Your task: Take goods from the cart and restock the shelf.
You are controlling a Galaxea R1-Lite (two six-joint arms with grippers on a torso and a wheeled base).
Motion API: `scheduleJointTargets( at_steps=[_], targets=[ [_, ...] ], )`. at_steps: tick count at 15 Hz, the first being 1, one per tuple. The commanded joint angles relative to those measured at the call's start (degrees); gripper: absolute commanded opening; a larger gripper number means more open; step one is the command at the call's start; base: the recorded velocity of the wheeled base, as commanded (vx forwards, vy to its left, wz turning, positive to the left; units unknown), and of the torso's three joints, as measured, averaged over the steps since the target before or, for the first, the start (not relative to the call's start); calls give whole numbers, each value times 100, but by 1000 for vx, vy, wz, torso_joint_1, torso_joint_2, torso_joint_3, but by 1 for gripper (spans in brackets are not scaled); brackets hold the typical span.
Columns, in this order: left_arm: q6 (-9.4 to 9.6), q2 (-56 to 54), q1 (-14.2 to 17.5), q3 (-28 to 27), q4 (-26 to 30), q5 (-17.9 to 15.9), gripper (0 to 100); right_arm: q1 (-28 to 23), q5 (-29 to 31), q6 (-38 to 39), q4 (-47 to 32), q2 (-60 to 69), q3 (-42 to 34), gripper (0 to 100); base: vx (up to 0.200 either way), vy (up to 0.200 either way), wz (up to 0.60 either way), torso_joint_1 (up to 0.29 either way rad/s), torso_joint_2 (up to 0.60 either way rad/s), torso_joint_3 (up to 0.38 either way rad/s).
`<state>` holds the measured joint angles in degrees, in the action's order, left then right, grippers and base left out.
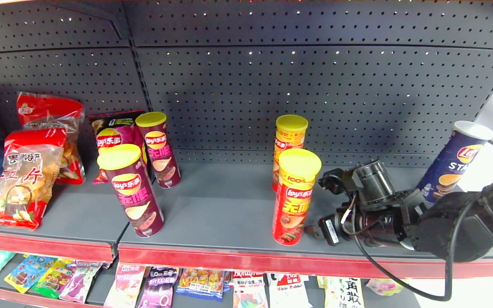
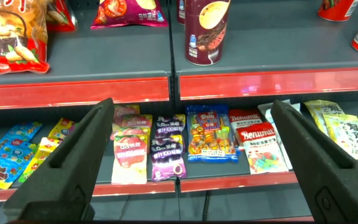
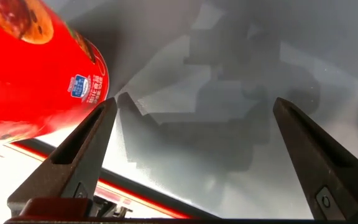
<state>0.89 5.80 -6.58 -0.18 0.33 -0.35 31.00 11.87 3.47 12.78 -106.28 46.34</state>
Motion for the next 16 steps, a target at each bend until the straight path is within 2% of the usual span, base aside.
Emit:
scheduleJointTargets(
  at_steps=[1, 16],
  targets=[
    [-1, 9, -1, 1, 2, 0, 100, 2, -1, -5, -3, -42, 7, 100, 0, 0, 0, 0, 0, 0],
    [-1, 9, -1, 1, 2, 0, 100, 169, 8, -5, 6, -139, 139, 100, 0, 0, 0, 0, 0, 0]
  ],
)
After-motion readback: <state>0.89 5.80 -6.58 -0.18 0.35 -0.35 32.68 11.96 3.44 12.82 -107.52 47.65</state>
